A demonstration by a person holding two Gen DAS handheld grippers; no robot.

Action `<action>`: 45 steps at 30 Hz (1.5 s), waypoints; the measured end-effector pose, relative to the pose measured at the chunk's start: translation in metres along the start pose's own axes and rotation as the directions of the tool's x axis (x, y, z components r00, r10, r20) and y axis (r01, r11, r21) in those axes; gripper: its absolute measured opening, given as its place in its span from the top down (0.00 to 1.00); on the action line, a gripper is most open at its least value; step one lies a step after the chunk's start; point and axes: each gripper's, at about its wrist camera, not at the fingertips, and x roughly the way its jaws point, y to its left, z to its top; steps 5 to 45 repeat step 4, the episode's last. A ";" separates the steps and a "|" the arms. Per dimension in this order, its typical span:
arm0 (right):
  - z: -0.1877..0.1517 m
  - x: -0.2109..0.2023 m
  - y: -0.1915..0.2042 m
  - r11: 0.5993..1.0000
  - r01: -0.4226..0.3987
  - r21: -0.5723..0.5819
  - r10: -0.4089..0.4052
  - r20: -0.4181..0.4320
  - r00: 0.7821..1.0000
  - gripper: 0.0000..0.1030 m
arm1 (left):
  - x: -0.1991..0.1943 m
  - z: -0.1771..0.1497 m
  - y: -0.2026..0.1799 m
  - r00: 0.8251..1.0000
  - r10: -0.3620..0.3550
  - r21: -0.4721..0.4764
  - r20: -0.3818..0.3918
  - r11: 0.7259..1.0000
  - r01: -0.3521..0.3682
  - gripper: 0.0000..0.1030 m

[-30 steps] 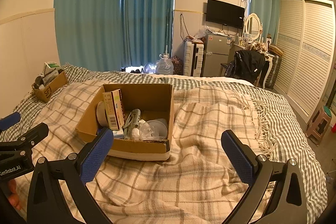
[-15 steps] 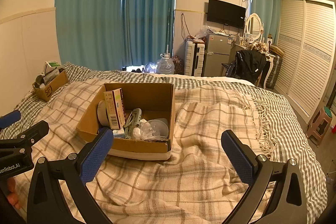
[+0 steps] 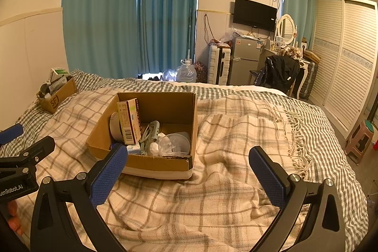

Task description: Organize objects

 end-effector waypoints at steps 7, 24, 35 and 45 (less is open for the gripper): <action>0.000 -0.001 -0.001 1.000 0.002 -0.001 -0.002 -0.001 1.000 0.00 | -0.002 0.000 0.000 1.000 -0.006 0.013 0.002 1.000 0.006 0.00; 0.000 -0.001 -0.001 1.000 0.002 -0.001 -0.002 -0.001 1.000 0.00 | -0.002 0.000 0.000 1.000 -0.006 0.013 0.002 1.000 0.006 0.00; 0.000 -0.001 -0.001 1.000 0.002 -0.001 -0.002 -0.001 1.000 0.00 | -0.002 0.000 0.000 1.000 -0.006 0.013 0.002 1.000 0.006 0.00; 0.000 -0.001 -0.001 1.000 0.002 -0.001 -0.002 -0.001 1.000 0.00 | -0.002 0.000 0.000 1.000 -0.006 0.013 0.002 1.000 0.006 0.00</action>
